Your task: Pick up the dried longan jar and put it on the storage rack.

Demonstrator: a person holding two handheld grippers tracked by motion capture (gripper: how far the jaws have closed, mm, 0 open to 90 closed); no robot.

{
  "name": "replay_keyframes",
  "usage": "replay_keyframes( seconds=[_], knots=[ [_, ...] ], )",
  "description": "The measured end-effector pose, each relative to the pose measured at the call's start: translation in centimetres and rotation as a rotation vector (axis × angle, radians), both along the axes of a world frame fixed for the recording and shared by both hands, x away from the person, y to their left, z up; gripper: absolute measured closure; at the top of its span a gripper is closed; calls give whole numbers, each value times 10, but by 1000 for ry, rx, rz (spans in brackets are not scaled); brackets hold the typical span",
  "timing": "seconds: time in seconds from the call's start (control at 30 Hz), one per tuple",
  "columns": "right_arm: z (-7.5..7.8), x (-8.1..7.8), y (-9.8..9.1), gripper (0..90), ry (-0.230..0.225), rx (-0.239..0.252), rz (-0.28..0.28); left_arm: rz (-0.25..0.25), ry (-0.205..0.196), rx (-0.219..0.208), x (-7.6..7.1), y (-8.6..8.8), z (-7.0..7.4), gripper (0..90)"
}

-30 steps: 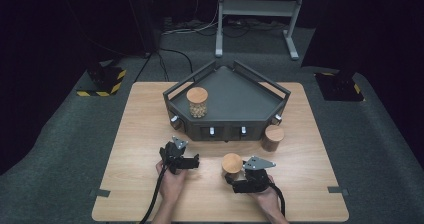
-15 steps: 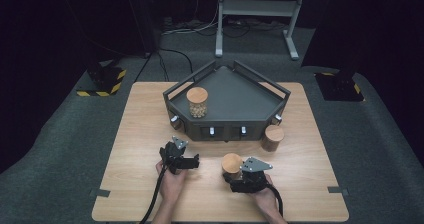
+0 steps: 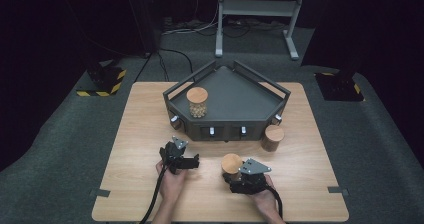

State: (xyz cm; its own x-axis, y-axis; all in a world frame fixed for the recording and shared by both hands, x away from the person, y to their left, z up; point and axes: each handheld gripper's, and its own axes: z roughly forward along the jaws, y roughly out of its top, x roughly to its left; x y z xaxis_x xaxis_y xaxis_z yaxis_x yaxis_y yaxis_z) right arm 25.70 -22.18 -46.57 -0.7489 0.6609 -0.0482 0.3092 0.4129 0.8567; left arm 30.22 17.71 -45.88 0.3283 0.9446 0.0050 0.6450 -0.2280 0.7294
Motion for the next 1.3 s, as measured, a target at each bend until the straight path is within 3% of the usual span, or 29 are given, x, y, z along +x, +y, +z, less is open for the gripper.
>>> replay_keyframes(
  seconds=[1.3],
  knots=[
    [55,19,-19,251,12,53,-41,0,0,0,0,0,0,23]
  ],
)
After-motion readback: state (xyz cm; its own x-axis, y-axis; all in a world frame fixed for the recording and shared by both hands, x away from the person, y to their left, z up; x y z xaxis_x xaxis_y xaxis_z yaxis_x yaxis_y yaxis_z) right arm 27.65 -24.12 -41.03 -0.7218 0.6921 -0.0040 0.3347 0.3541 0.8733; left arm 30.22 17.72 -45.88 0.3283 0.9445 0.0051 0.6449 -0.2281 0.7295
